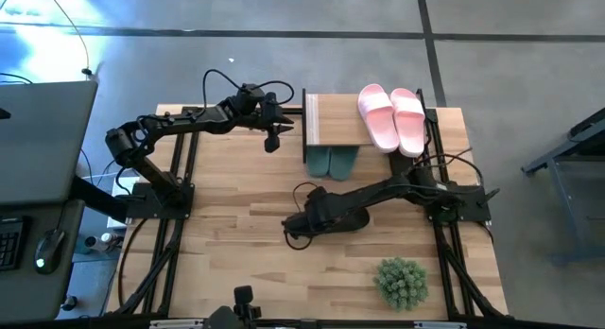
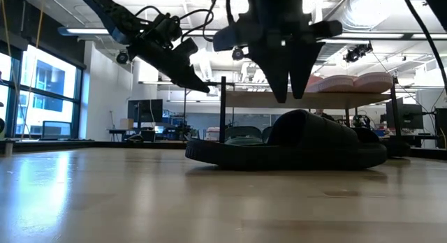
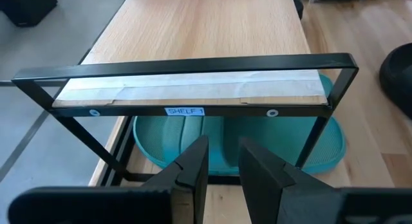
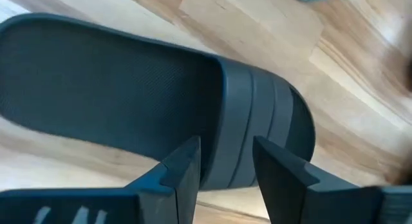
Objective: Pick and place slides into the shelf
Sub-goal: Put the black slipper under the shelf
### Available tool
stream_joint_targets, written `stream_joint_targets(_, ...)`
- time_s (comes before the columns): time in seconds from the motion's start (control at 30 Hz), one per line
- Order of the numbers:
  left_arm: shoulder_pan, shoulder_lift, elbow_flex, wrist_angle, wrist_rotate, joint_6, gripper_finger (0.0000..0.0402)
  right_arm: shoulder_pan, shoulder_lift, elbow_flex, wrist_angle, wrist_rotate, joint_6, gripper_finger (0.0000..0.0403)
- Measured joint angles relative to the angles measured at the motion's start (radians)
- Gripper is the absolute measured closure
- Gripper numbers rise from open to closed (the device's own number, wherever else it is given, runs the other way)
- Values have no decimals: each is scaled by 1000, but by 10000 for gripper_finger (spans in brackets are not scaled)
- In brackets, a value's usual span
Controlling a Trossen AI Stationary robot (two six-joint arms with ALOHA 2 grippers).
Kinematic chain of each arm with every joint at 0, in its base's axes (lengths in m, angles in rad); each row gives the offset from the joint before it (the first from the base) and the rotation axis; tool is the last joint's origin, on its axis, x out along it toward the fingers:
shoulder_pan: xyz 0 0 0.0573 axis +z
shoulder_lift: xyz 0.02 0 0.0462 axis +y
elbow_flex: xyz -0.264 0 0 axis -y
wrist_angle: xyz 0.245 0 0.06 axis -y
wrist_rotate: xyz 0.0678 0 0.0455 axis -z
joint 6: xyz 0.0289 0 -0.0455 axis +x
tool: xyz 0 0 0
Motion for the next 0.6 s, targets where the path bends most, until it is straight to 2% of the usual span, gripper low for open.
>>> stream_joint_targets(0.37,0,0,0,0,-1,0,330,-5,47,-3,-1,-23,8,270)
stream_joint_targets(0.6,0,0,0,0,-2,0,330,-17,105,-3,-1,-52,-41,270)
